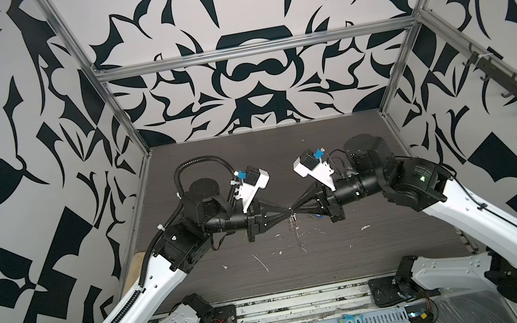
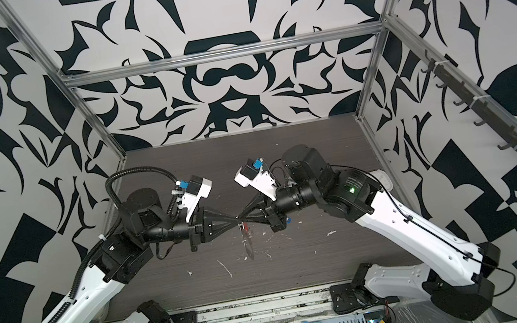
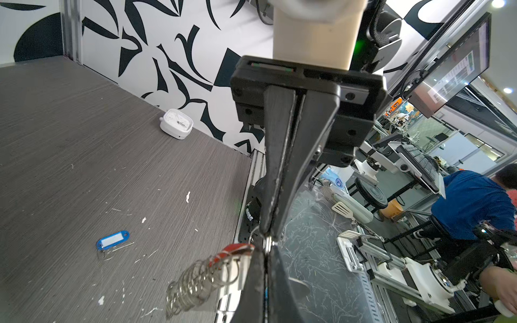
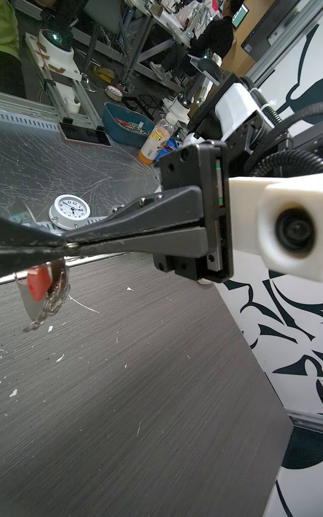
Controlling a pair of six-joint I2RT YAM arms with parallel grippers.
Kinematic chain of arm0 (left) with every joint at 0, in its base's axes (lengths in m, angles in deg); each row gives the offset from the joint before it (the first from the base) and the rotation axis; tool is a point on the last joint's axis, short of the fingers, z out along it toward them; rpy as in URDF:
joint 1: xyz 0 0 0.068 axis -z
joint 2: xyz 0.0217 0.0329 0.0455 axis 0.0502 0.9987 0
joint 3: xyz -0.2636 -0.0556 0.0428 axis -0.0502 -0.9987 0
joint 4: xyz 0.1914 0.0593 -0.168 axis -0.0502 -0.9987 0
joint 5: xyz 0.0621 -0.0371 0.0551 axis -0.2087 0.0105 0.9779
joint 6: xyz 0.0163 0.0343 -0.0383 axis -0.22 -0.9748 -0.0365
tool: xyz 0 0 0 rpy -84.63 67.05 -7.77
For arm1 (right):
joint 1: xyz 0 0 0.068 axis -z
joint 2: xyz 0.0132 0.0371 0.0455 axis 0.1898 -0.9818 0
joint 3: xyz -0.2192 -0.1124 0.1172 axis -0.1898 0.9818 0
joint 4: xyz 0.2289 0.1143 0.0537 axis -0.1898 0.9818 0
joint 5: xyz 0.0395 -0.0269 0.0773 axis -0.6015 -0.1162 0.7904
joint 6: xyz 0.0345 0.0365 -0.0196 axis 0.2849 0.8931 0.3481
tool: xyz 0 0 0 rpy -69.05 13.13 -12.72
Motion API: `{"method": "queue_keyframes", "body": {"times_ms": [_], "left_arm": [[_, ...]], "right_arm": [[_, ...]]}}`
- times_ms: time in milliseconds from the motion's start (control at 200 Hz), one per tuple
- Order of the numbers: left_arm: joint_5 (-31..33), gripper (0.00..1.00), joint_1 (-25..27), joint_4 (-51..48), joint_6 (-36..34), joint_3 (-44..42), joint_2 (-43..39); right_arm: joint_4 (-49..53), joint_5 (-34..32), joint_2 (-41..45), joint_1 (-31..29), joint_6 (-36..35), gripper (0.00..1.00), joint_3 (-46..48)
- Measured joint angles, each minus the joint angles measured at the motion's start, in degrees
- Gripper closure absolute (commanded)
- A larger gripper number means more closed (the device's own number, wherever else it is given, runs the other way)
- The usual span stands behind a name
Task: Remove the keys from the keyring
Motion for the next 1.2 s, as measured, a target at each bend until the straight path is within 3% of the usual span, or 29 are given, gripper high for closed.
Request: {"method": "queue_keyframes", "body": {"times_ms": [130, 150, 170, 525, 890, 1045, 1200], "left_arm": [[1.0, 1.00, 0.0, 0.9, 0.0, -0.2, -0.8], [1.0, 1.00, 0.0, 1.1, 0.0, -0.3, -1.0], [1.0, 1.00, 0.0, 1.4, 0.0, -0.4, -1.2], [0.2, 1.00, 0.0, 4.6, 0.2, -0.7, -2.4], [3.0, 1.00, 0.0, 10.5, 3.5, -2.6, -3.8], [4.1, 1.00, 0.0, 12.2, 4.4, -3.5, -3.9], [5.7, 1.00, 0.0, 12.4, 4.7, -4.6, -4.5]], "right_arm": [[-3.5, -2.8, 2.1, 0.0, 0.2, 0.62, 2.5], [-3.7, -3.2, 2.7, 0.0, 0.5, 0.52, 2.9], [-4.0, -3.6, 3.4, 0.0, 0.0, 0.48, 3.3], [-11.1, -3.8, 10.5, -0.2, 0.0, 0.38, 11.2], [-16.1, -11.6, 9.3, -5.6, -0.3, 0.41, 15.0], [-17.4, -14.8, 8.1, -6.9, -0.6, 0.54, 15.0], [-17.5, -17.1, 7.7, -7.3, -1.3, 0.74, 15.0]]}}
